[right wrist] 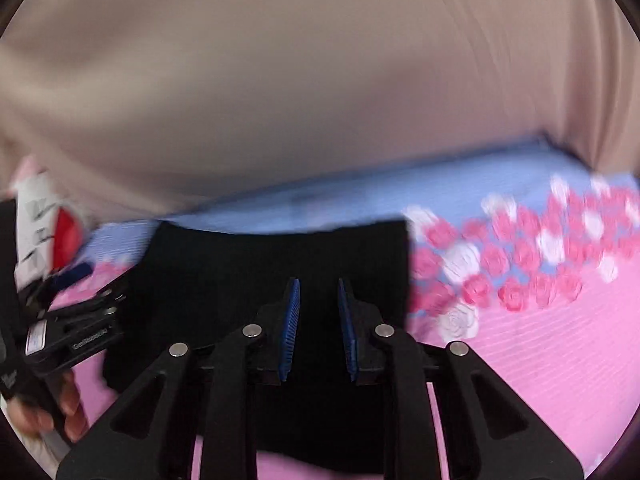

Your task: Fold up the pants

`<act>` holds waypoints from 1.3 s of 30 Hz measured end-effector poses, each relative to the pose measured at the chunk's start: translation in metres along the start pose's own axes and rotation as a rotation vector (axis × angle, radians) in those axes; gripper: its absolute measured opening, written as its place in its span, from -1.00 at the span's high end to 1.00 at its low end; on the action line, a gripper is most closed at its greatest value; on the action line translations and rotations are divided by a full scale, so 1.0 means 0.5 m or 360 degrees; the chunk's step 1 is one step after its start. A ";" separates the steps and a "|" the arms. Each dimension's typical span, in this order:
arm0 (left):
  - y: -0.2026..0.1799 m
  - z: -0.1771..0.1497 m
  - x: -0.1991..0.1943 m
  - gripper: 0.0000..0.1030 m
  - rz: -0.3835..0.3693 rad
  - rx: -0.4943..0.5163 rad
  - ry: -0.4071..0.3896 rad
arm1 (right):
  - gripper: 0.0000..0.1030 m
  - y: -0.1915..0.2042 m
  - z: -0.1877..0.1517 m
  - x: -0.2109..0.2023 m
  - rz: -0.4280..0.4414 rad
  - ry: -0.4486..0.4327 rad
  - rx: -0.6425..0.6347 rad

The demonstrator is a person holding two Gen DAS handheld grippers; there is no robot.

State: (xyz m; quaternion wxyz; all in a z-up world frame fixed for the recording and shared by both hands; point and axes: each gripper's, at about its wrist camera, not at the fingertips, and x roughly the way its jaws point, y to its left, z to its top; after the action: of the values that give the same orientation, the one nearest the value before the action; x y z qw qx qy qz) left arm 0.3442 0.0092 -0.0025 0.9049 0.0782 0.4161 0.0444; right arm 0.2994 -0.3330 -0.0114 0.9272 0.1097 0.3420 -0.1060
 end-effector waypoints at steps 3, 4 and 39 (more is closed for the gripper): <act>0.035 -0.036 0.063 -0.83 -0.0126 -0.0121 0.0014 | 0.77 -0.041 -0.020 0.012 0.0134 -0.0038 0.0078; 0.042 -0.042 0.065 -0.90 -0.0110 -0.0128 -0.0018 | 0.77 -0.042 -0.023 0.007 0.0137 -0.0046 0.0071; 0.067 -0.081 -0.015 -0.85 -0.0036 -0.0124 -0.0063 | 0.82 -0.084 -0.108 -0.091 0.0083 -0.0061 0.0071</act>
State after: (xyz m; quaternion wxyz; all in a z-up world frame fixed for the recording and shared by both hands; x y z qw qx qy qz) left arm 0.3078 0.0452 -0.0170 0.9157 0.0392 0.3970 0.0489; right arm 0.2211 -0.3526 -0.0270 0.9333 0.1372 0.3188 -0.0916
